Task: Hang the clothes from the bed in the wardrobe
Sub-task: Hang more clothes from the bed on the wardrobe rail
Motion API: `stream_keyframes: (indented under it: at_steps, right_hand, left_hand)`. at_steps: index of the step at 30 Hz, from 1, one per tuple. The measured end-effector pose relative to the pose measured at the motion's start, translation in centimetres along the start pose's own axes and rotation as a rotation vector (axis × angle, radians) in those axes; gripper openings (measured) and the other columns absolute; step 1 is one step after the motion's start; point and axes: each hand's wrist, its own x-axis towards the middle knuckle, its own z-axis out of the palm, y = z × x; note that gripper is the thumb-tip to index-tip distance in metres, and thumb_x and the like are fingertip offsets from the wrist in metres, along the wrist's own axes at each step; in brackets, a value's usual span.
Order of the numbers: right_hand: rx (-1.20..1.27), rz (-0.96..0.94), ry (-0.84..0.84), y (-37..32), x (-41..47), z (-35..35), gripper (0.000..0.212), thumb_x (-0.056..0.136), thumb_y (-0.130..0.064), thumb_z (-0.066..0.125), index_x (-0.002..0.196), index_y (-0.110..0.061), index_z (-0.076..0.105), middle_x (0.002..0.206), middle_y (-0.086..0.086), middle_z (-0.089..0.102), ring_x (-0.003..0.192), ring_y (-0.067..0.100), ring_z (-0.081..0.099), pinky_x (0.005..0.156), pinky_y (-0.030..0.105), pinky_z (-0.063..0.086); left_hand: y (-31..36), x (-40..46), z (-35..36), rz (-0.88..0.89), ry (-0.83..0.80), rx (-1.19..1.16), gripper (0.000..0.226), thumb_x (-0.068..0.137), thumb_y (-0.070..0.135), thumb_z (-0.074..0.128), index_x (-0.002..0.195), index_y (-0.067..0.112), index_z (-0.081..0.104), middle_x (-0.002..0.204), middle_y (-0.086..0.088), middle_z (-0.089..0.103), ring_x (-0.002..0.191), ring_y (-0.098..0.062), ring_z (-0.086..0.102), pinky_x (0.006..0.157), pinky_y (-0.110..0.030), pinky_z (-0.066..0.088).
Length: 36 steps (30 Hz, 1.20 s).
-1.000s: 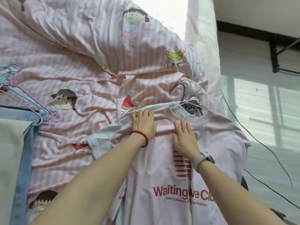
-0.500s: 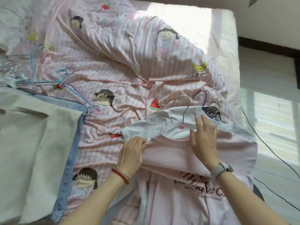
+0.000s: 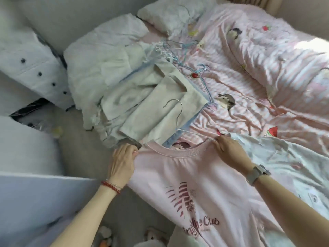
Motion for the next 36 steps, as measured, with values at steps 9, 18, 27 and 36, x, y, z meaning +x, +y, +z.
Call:
stream_keyframes:
  at_steps: [9, 18, 27, 36]
  right_hand:
    - [-0.05, -0.567, -0.12, -20.8, 2.1, 5.3, 0.014, 0.091, -0.019, 0.052, 0.094, -0.008, 0.062, 0.092, 0.011, 0.063, 0.089, 0.031, 0.06, 0.069, 0.041, 0.047]
    - [-0.082, -1.158, -0.187, -43.4, -3.9, 11.1, 0.025, 0.087, -0.034, 0.047, 0.084, -0.013, 0.059, 0.076, 0.006, 0.063, 0.064, 0.029, 0.061, 0.051, 0.026, 0.038]
    - [0.029, -1.671, -0.462, -58.3, -15.4, 16.1, 0.022, 0.087, -0.022, 0.048, 0.092, -0.008, 0.064, 0.087, 0.001, 0.068, 0.073, 0.022, 0.064, 0.059, 0.026, 0.047]
    - [0.285, -1.669, -0.788, -68.2, -25.7, 20.6, 0.015, 0.09, -0.016, 0.056, 0.083, -0.007, 0.066, 0.082, 0.006, 0.068, 0.078, 0.029, 0.061, 0.074, 0.038, 0.048]
  left_hand:
    - [-12.7, -18.3, -9.1, -0.594, 0.213, 0.05, 0.011, 0.083, 0.001, 0.052, 0.078, -0.006, 0.059, 0.075, -0.025, 0.059, 0.069, -0.041, 0.058, 0.061, -0.046, 0.047]
    - [-19.4, -36.7, -16.4, -0.993, 0.533, 0.263, 0.009, 0.076, -0.01, 0.063, 0.077, -0.001, 0.062, 0.073, -0.021, 0.06, 0.064, -0.039, 0.058, 0.056, -0.043, 0.045]
    - [-17.8, -52.8, -19.3, -1.442, 0.839, 0.39, 0.007, 0.08, -0.01, 0.057, 0.085, -0.006, 0.061, 0.088, -0.028, 0.061, 0.079, -0.045, 0.057, 0.068, -0.05, 0.046]
    - [-15.6, -61.3, -25.1, -1.704, 1.147, 0.531, 0.024, 0.078, -0.005, 0.064, 0.102, -0.004, 0.063, 0.115, -0.027, 0.056, 0.108, -0.047, 0.05, 0.087, -0.055, 0.042]
